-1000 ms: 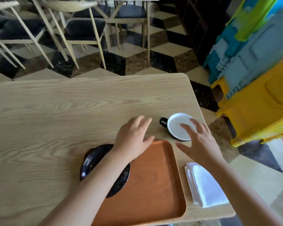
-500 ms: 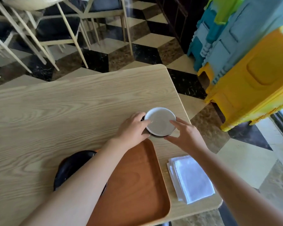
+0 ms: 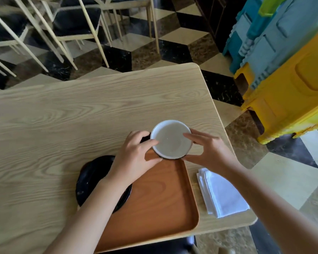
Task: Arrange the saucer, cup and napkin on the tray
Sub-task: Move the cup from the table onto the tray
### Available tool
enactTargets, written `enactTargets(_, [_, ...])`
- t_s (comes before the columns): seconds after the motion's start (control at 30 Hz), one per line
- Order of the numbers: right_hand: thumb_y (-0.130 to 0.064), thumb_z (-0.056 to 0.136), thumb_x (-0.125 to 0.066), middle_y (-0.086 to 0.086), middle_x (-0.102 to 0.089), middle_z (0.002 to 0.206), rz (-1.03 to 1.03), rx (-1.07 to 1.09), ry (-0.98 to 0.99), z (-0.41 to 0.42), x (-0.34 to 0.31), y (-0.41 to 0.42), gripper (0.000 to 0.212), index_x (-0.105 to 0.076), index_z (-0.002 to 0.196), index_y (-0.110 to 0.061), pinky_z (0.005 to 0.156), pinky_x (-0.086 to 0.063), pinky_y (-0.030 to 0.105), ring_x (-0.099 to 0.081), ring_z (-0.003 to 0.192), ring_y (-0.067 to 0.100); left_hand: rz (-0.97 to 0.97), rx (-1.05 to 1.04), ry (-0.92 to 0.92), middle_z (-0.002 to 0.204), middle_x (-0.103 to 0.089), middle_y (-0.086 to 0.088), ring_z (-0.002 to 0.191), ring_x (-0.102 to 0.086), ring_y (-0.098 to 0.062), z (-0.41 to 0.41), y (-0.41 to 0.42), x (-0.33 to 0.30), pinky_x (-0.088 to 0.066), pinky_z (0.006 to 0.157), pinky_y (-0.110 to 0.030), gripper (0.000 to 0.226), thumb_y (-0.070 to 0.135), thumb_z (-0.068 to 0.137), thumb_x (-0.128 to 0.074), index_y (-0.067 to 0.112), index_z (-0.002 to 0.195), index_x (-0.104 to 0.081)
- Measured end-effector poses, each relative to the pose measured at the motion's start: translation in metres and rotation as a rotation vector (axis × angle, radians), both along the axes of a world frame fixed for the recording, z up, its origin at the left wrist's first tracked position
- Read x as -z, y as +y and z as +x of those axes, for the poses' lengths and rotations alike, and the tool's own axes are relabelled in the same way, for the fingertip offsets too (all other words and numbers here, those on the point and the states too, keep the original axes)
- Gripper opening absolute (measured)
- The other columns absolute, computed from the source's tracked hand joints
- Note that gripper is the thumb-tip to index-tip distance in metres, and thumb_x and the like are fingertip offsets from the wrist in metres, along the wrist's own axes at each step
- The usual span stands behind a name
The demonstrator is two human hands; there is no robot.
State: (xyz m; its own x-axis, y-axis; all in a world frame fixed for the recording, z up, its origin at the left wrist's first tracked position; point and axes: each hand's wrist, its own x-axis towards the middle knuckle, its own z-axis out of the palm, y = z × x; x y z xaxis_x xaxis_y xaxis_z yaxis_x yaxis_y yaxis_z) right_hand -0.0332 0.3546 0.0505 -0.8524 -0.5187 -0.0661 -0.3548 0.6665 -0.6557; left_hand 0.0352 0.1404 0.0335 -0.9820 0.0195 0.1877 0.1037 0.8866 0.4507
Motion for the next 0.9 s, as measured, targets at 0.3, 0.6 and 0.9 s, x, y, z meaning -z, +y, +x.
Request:
enactTargets(0.3, [-0.027,0.061,-0.083,-0.006,-0.047,0.139,0.031,-0.100,-0.086,0.019,0.027,-0.006,0.069,-0.055,0.124,-0.022,0.097,-0.047,0.035,-0.056,0.115,0.017,0.019,-0.065,-0.079,0.101,-0.066,-0.013,0.098,-0.062,-0.031,0.044,0.000,0.018,-0.050,0.085,-0.037,0.042,0.020,0.060,-0.086,0.010,0.097,-0.072])
enactTargets(0.6, [-0.026,0.062,-0.083,-0.017,-0.046,0.135,0.050,-0.128,-0.017,0.012,0.031,-0.002,0.065,-0.057,0.122,-0.025,0.094,-0.045,0.031,-0.053,0.118,0.014,-0.010,-0.072,-0.068,0.101,-0.067,-0.011,0.098,-0.062,-0.029,0.044,0.004,0.023,-0.051,0.084,-0.035,0.041,0.022,0.061,-0.085,0.011,0.098,-0.071])
enactTargets(0.9, [-0.025,0.067,-0.080,0.002,-0.047,0.141,0.110,-0.169,0.102,0.020,0.028,0.001,0.062,-0.055,0.123,-0.019,0.082,-0.054,0.042,-0.053,0.120,0.022,-0.093,-0.050,-0.093,0.105,-0.066,-0.013,0.101,-0.061,-0.030,0.048,0.005,0.024,-0.055,0.083,-0.036,0.041,0.029,0.067,-0.080,0.009,0.101,-0.068])
